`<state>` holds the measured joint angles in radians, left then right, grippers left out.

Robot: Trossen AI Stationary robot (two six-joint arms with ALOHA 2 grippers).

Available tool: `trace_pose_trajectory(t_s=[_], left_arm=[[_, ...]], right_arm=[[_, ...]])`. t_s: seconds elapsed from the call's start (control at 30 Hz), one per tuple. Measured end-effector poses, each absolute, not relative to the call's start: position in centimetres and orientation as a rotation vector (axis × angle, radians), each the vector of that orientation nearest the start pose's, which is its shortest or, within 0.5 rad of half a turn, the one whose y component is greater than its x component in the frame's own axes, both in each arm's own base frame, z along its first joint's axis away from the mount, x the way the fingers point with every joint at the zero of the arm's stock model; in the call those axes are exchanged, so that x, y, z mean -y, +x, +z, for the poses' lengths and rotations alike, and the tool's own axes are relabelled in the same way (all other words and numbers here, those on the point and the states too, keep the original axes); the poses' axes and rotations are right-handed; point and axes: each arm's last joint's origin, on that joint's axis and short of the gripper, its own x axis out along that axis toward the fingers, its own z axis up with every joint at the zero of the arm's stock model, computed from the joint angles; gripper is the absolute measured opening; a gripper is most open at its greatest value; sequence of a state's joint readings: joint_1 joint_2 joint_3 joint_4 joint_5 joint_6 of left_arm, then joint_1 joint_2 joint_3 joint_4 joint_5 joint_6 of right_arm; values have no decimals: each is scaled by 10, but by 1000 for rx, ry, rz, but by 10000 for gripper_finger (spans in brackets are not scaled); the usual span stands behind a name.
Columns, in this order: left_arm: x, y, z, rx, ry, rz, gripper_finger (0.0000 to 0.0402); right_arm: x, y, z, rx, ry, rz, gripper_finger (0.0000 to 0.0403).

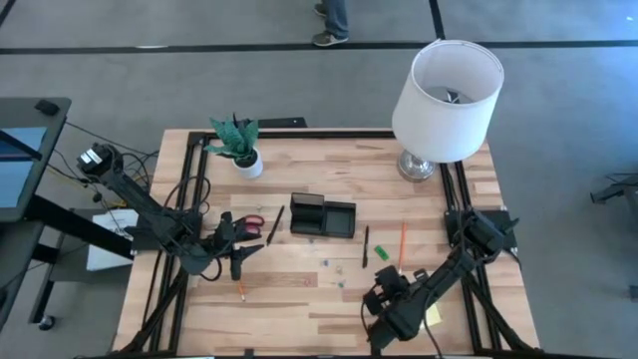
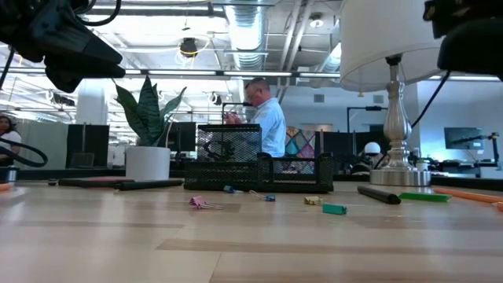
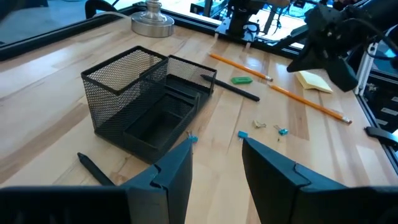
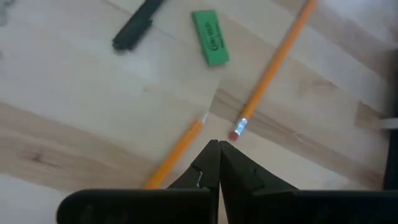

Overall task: Pick and place office supplies into organizer
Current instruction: Put the top right orange pencil into the black desk organizer

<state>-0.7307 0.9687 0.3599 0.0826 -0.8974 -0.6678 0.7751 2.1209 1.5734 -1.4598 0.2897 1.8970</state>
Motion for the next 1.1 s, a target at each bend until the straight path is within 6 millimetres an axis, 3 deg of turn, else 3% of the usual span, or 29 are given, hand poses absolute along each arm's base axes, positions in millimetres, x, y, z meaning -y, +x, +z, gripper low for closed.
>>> trace_pose_trajectory(t_s=[0.07, 0.23, 0.33, 0.53, 0.83, 1.1], left_arm=[[103, 149, 187, -291, -272, 272, 137], [103, 149, 186, -298, -271, 275, 137], [103, 148, 186, -300, -274, 277, 137], [103, 148, 186, -297, -291, 280, 137], [103, 148, 185, -295, -310, 283, 137], [103, 148, 186, -295, -313, 284, 137]], right_arm=[[-247, 257, 170, -1166, 418, -1181, 0], [-268, 230, 175, -865, 484, -1211, 0], [-279, 222, 168, -907, 520, -1198, 0], [-281, 217, 154, -917, 447, -1226, 0], [-277, 232, 145, -1041, 433, -1177, 4], [-257, 253, 145, -1148, 460, -1251, 61]])
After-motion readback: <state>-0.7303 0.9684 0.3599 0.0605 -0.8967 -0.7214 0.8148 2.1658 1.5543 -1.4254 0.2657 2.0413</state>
